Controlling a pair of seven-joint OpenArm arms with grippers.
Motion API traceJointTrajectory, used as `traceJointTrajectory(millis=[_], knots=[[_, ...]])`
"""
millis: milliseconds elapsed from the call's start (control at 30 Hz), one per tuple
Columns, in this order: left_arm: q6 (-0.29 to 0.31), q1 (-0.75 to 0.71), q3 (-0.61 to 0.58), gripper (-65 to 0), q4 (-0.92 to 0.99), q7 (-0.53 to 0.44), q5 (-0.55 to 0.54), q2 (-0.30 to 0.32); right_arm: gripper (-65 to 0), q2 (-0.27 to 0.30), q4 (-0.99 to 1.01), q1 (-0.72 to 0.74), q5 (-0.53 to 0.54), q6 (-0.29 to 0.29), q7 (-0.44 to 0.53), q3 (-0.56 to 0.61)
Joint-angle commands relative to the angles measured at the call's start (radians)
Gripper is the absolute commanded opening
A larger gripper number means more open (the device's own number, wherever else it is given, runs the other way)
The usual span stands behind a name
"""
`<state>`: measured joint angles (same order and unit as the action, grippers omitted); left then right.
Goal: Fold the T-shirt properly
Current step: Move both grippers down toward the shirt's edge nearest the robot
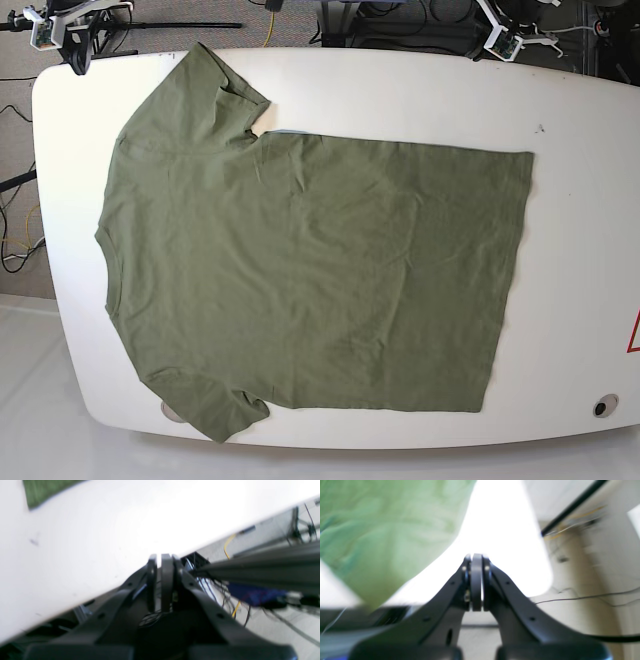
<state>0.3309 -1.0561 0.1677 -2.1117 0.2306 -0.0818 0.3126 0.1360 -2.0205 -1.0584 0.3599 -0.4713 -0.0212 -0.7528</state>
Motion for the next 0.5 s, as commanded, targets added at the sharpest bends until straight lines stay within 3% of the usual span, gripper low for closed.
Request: traceJointTrajectory(millis=[0, 133, 267, 467], knots=[[0.015, -0.003, 0.028, -61.9, -0.033, 0.001, -0.019, 0.002, -64.9, 0.014, -0.043, 0.013, 0.045, -0.029, -0.014, -0.012], [0.034, 0.009, 0.066, -61.7, -0.050, 0.014, -0.045, 0.002, -64.9, 0.024, -0.053, 0.053, 0.091, -0.054, -0.086, -0.009], [0.039, 0.013, 0.139, -61.7, -0.081, 0.008, -0.109, 0.004, -62.7, 0.044, -0.064, 0.131, 0.218, -0.070, -0.202, -0.004], [0.047, 0.024, 0.176, -60.8, -0.080, -0.004, -0.149, 0.006, -57.3, 0.056, -0.066, 0.197, 0.305, -0.081, -0.302, -0.005]])
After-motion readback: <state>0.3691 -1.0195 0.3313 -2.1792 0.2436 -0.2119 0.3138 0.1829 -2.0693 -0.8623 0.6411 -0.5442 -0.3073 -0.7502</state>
